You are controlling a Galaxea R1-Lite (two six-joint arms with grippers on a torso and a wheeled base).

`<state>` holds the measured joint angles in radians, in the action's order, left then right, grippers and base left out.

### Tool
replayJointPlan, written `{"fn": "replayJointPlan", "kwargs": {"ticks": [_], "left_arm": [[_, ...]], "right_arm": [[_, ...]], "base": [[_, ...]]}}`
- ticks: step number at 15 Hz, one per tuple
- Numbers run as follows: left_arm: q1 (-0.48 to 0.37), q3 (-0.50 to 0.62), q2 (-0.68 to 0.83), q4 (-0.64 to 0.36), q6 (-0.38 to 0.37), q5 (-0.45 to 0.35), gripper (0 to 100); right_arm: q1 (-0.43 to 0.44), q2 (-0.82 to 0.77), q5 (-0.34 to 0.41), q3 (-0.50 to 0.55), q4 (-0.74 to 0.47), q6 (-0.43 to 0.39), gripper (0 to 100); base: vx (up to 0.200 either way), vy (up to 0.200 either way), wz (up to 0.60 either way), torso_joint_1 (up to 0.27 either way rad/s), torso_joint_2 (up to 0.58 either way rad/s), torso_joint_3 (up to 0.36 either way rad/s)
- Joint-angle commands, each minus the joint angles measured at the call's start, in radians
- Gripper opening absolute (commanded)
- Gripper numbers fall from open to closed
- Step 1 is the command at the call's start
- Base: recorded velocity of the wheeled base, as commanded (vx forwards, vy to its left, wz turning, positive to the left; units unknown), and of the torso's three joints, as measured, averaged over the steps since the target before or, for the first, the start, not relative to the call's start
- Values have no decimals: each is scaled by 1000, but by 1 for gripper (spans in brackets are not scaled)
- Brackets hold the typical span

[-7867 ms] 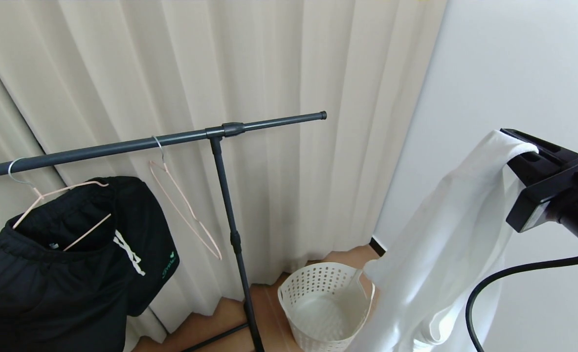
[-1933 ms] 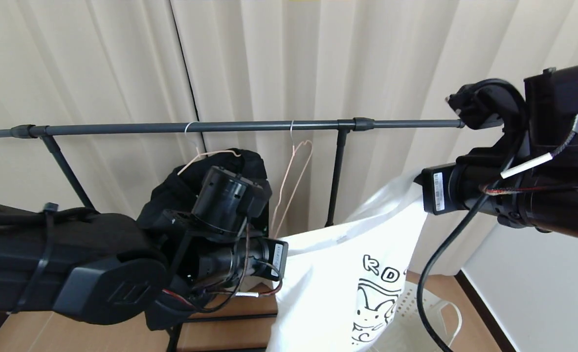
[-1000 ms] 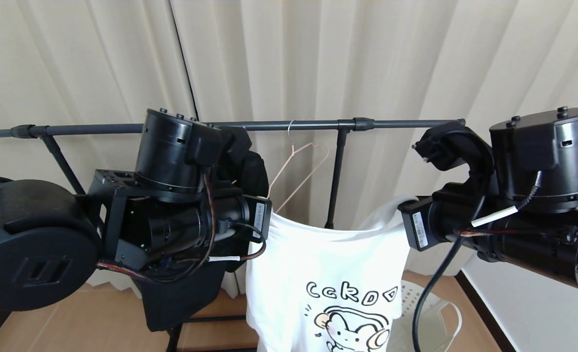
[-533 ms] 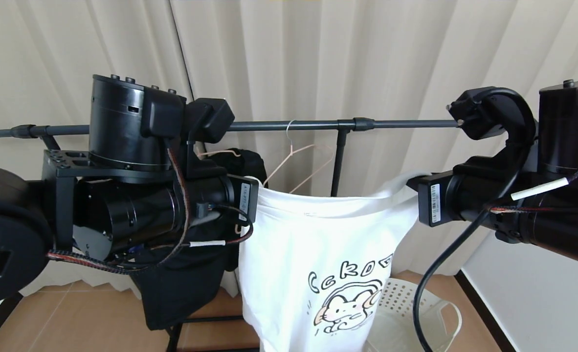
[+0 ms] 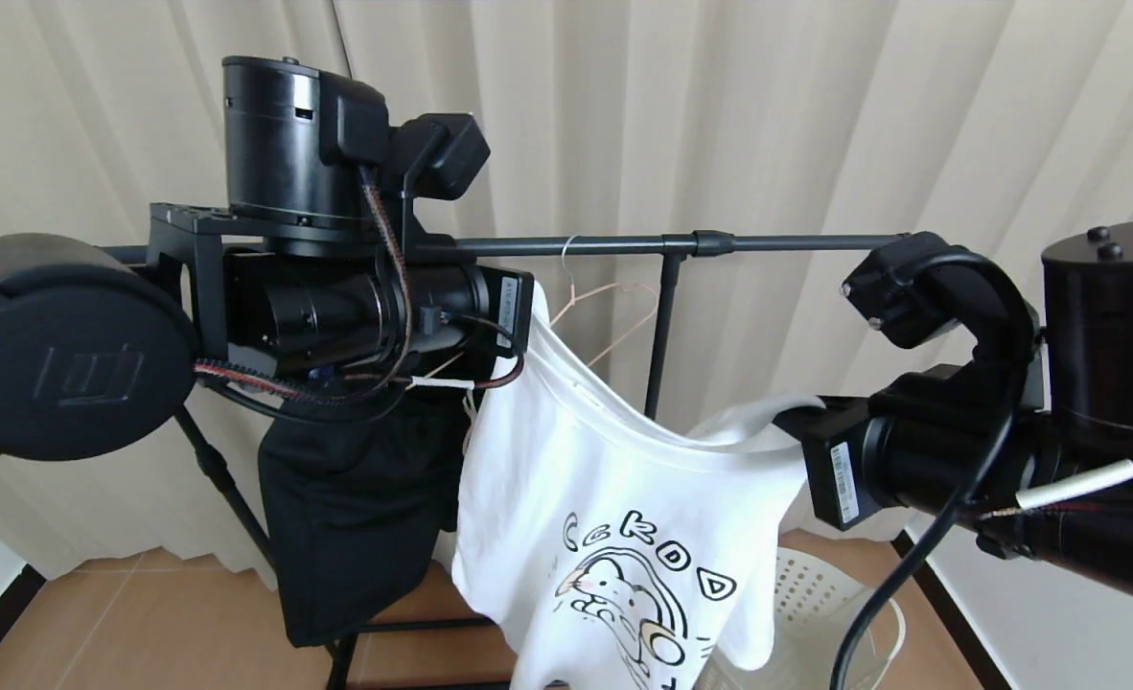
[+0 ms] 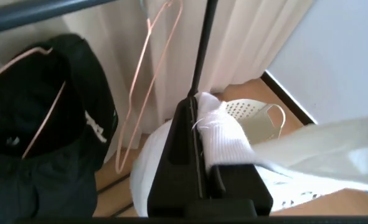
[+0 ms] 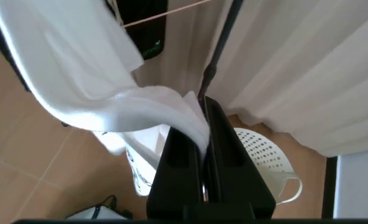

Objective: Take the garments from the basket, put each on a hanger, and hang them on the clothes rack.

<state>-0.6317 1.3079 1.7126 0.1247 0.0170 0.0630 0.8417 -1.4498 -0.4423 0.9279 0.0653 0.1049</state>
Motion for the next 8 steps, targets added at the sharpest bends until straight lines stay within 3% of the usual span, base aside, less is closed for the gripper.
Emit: {"fn": "replayJointPlan", "kwargs": {"ticks": [1,5,8], "left_arm": [[9,64,59,3,-6,-52,0],[10,140,94,35,-8,-184,0],[9,148,96,36,-9,-241,0]], "right_arm": [[103,-1,4,-17,-16,6,0],[238,-73,5,-3,-16,118,0],[269,-150,5,77,-16,257,0]], "base": [[0,0,0,0,0,0],[0,0,0,0,0,0],[0,0,0,0,0,0]]}}
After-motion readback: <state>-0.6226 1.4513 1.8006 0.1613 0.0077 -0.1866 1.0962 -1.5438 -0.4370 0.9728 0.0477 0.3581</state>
